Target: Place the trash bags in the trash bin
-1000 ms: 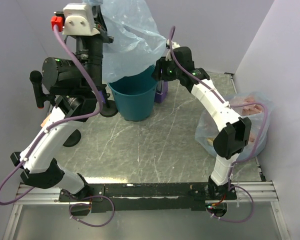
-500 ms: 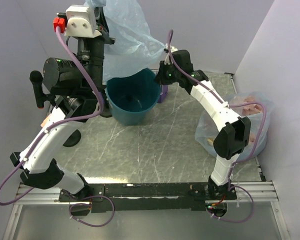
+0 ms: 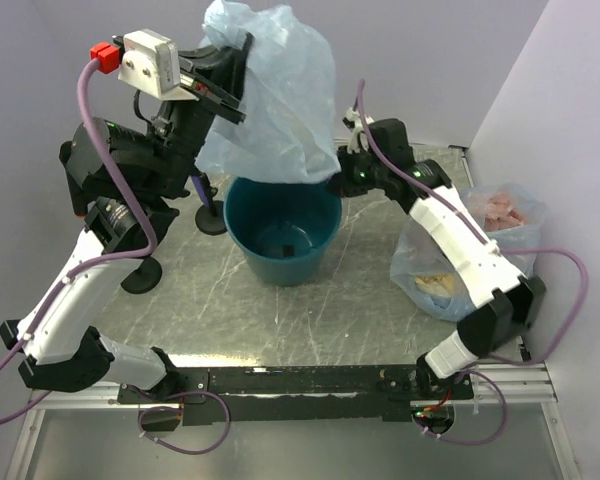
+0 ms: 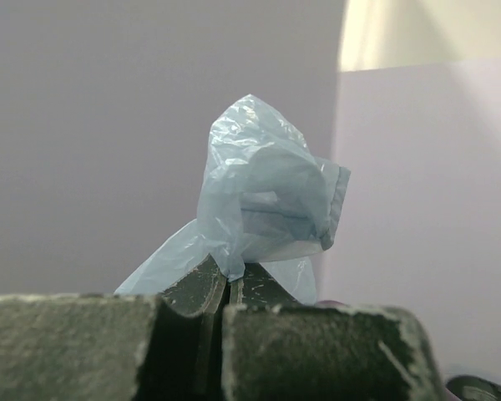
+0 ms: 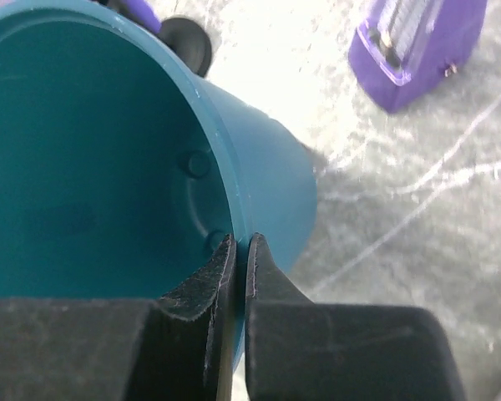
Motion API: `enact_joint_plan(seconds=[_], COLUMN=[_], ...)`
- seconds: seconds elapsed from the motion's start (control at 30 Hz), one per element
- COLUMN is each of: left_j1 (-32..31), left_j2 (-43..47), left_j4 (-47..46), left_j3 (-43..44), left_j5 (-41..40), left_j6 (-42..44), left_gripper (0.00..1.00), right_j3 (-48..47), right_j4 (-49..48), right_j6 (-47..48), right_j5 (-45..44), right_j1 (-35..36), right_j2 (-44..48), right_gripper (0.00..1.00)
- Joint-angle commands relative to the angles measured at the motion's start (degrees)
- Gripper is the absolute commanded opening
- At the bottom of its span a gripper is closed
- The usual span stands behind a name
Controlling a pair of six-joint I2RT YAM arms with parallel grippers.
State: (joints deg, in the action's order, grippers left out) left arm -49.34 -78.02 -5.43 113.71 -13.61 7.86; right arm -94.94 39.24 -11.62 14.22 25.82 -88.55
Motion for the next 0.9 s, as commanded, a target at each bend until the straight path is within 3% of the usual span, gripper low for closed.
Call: enact_joint_plan(seconds=[0.0, 0.23, 0.4, 0.53, 0.67, 0.87], left_j1=[0.12, 0.12, 0.21, 1.96, 5.30, 9.17], left_j2=[0.41, -2.31, -2.75, -0.65, 3.30, 7.44], left_j4=[5.34, 9.03, 11.93, 12.28, 14.48, 20.10], left_j3=[-0.51, -0.42, -2.35, -7.70, -14.65, -19.66], left_j5=[10.25, 21.51, 20.91, 18.97, 17.39, 21.42], left_j6=[-15.04, -32.27, -35.02, -34.14, -35.10, -32.65], left_gripper=[0.01, 0.01, 0.01, 0.01, 0.01, 0.01], right_j3=[3.69, 11.78, 16.79, 17.59, 17.06, 18.21], right_j4=[0.92, -2.33, -3.47, -3.39, -1.19, -1.98], right_j6=[-1.39, -4.55, -6.57, -5.53, -3.68, -2.36], right_j5=[1.51, 7.75, 9.60, 11.00, 13.73, 15.40], right_j1=[-1.30, -4.81, -8.94, -11.31, -14.48, -16.68], right_j2=[8.65, 14.72, 17.18, 18.68, 19.99, 21.14], right_gripper=[0.00, 0.00, 0.00, 0.28, 0.39, 0.52])
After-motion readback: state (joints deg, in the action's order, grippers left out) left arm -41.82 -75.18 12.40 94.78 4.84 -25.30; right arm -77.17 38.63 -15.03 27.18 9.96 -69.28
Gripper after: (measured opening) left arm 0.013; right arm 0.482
